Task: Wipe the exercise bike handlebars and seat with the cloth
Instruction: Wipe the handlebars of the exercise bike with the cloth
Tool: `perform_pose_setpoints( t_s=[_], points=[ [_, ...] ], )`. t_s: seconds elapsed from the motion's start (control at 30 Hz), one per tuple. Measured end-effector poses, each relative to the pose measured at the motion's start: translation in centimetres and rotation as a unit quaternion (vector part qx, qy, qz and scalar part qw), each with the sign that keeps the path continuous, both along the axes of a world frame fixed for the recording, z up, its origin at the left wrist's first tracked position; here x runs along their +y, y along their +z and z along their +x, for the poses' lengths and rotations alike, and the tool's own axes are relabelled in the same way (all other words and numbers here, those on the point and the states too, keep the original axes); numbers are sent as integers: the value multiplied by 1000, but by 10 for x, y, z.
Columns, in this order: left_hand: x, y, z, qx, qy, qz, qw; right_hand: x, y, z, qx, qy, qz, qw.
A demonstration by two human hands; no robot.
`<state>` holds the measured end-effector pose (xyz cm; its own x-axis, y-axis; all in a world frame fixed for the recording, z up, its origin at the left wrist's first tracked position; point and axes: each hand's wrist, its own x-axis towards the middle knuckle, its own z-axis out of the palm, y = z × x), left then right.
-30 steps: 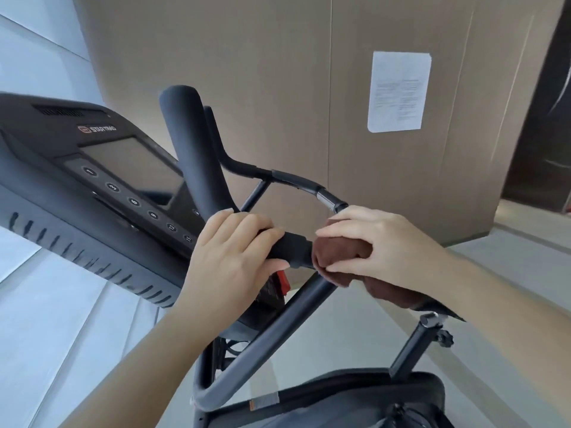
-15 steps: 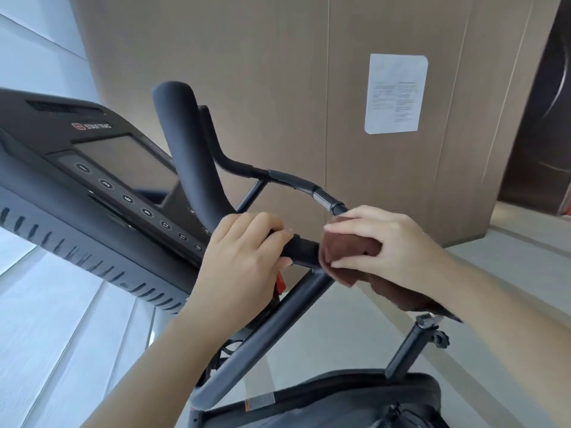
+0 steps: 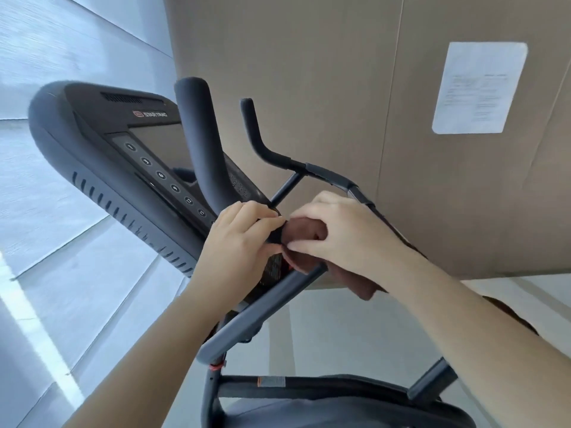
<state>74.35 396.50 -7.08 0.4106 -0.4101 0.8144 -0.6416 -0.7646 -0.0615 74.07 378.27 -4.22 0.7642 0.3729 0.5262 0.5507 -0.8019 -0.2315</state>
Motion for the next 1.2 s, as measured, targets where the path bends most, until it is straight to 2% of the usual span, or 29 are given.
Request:
perform_pose_setpoints(
  t_s=[0.17,0.3,0.43,0.57,0.67,0.77,0.87,1.03,1.2],
  points=[
    [-7,2,-7,31,24,-23,999,-23,-1,-4,14,38,-47,998],
    [-12,1,-10,50,35,-44,997,-36,-4,-5,22,51,-10,998],
    [-12,4,-14,69,36,-51,996,-5,9,18,41,54,-37,997],
    [-11,4,-19,87,43,-49,994,-29,6,11,46,89,-53,994],
    [-11,3,-24,84,51,-25,995,-70,-11,-5,26,84,-27,996],
    [-7,2,-29,63,78,34,994,-117,-33,-16,44,69,44,996],
    [-13,7,-27,40,82,50,995,-126,-33,-12,55,60,113,990],
    [-47,3,-16,78,13,43,996,-74,-21,7,8,109,83,991],
    [-52,-3,-9,72,14,6,997,-129,-44,-2,5,123,76,989]
  ],
)
